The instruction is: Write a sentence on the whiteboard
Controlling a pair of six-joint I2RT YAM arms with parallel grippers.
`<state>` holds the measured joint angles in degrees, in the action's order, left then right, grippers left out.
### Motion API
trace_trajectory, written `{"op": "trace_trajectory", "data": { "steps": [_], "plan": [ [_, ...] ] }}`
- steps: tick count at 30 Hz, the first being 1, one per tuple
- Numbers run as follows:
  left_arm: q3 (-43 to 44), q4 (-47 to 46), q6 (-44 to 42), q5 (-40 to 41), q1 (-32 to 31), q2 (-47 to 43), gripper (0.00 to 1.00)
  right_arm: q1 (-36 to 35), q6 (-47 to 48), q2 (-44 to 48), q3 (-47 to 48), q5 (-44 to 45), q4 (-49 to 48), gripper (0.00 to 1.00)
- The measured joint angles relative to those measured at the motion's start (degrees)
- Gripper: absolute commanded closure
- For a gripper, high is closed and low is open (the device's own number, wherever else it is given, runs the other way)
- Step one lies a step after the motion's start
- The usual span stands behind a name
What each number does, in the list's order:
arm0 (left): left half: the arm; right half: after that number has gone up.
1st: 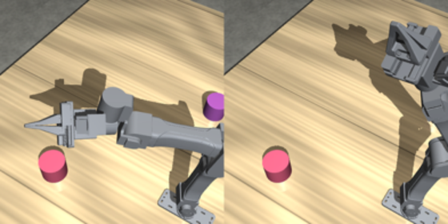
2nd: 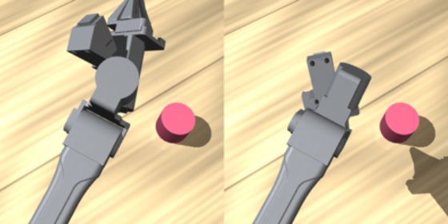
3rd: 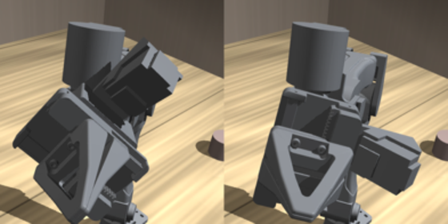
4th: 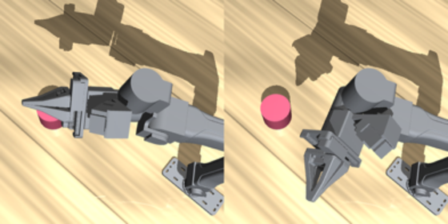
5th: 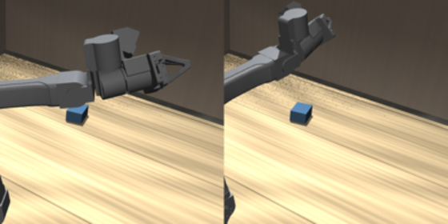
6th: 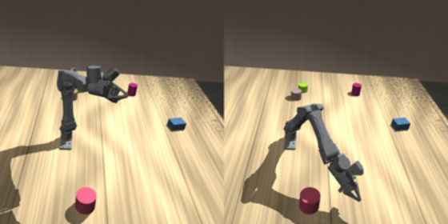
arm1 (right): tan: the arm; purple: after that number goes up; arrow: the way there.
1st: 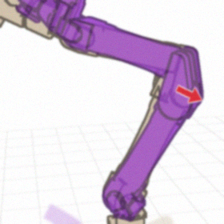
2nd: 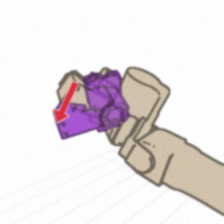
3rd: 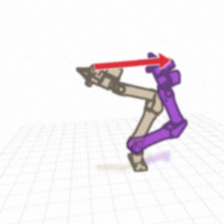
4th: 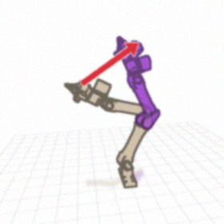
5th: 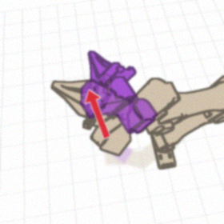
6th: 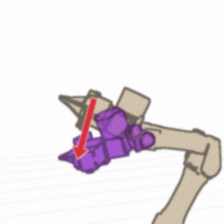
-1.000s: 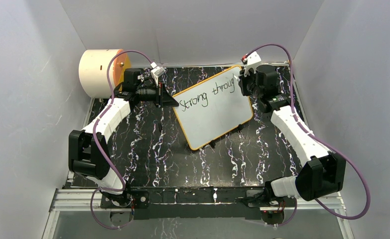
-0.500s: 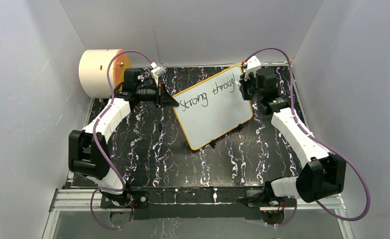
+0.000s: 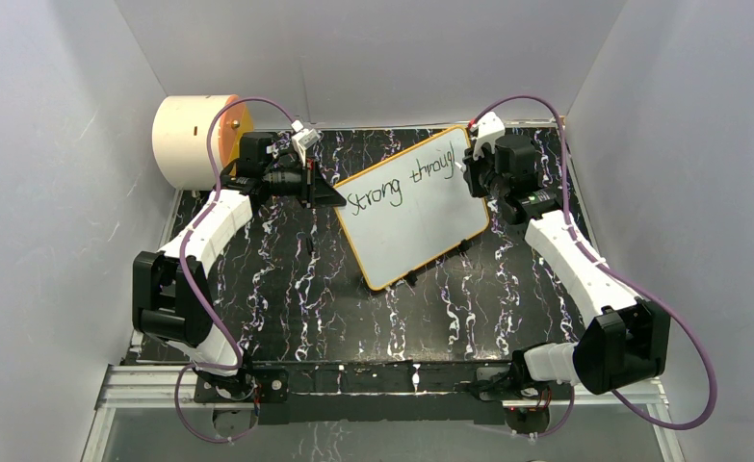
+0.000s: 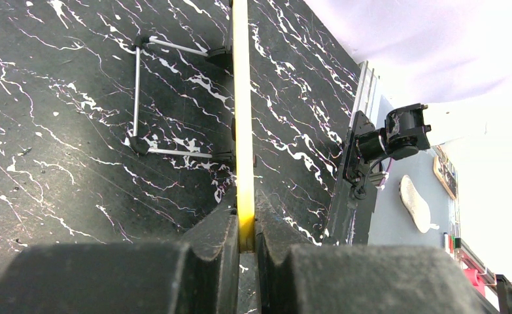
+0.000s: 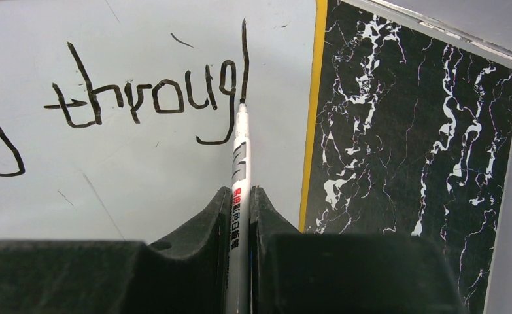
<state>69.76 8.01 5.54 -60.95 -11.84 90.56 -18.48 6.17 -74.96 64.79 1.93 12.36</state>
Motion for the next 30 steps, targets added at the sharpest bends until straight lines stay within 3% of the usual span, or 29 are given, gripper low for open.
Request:
{"op": "trace_trajectory", "data": {
  "steps": [30],
  "plan": [
    [0.0, 0.0, 0.0, 0.0, 0.0, 0.0, 1.00, 0.0, -0.1, -0.3, 0.0, 1.2, -3.5, 1.00]
  ]
}}
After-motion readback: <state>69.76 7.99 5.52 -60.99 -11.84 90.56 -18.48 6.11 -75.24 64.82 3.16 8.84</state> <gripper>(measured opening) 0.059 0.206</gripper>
